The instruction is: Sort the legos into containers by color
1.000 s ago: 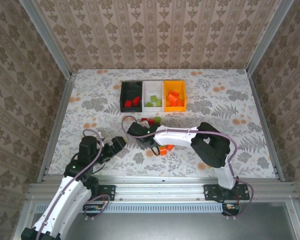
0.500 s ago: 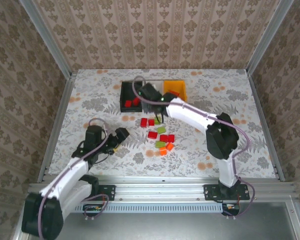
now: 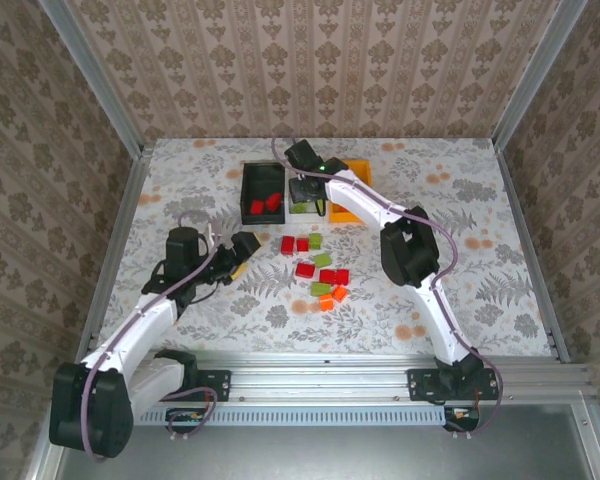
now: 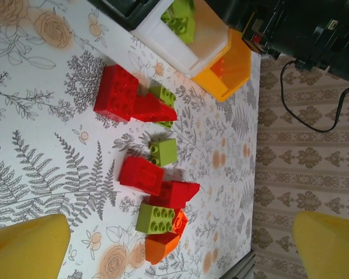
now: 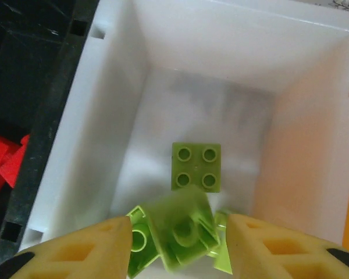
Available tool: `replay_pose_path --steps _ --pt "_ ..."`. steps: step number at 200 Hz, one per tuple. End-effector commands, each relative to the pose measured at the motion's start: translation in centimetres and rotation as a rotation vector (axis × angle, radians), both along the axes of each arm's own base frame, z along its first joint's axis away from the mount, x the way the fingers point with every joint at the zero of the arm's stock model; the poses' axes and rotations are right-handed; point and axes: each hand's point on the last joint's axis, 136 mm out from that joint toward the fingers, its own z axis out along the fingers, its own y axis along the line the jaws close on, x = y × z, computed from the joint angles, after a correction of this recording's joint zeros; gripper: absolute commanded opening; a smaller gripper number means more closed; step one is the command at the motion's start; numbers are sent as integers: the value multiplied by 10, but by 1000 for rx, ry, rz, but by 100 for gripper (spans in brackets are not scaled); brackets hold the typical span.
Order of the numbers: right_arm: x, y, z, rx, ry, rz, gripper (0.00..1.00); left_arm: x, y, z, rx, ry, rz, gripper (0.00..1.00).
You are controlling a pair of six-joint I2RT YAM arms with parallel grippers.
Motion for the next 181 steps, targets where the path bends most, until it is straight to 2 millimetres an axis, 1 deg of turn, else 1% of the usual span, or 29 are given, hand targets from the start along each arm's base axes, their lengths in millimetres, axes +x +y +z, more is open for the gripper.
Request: replay_pose_path --steps 1,18,23,39,46,67,69,71,79,95,109,128,137,162,181 --pt "-9 -1 19 -25 -5 22 49 -2 2 3 12 -3 -13 100" --pt "-14 -2 37 -14 -31 21 49 -4 1 4 11 -1 -17 100" --pt "-19 -2 45 -11 -48 26 49 -5 2 4 11 -1 -16 100" --pt "-39 -2 67 7 -92 34 49 -8 3 7 13 -5 -15 100" --pt "-50 -5 70 16 -99 28 48 -10 3 7 15 -5 -13 100" --pt "-89 -20 55 49 -63 -15 46 -20 8 1 20 5 -1 100" --pt "-92 -21 52 48 -55 -18 45 -21 8 0 21 7 1 100" --pt "-98 -25 47 46 -38 -26 45 -23 8 -2 21 11 1 100" --pt "-104 -27 42 68 -41 -43 43 -27 11 -6 19 16 12 100" --pt "-118 -40 20 39 -2 -73 40 -36 15 -19 14 35 42 100" --pt "-122 -43 2 21 30 -77 38 -42 19 -25 1 44 65 100" --pt "-123 -41 -17 0 65 -71 38 -49 22 -27 -8 43 81 100" --pt "-122 -38 -21 -2 75 -65 38 -53 24 -28 -3 42 88 100" --pt "-115 -29 -42 -16 113 -54 40 -61 30 -27 2 30 112 100" --pt "-116 -19 -52 -22 131 -32 41 -66 33 -28 1 27 124 100"
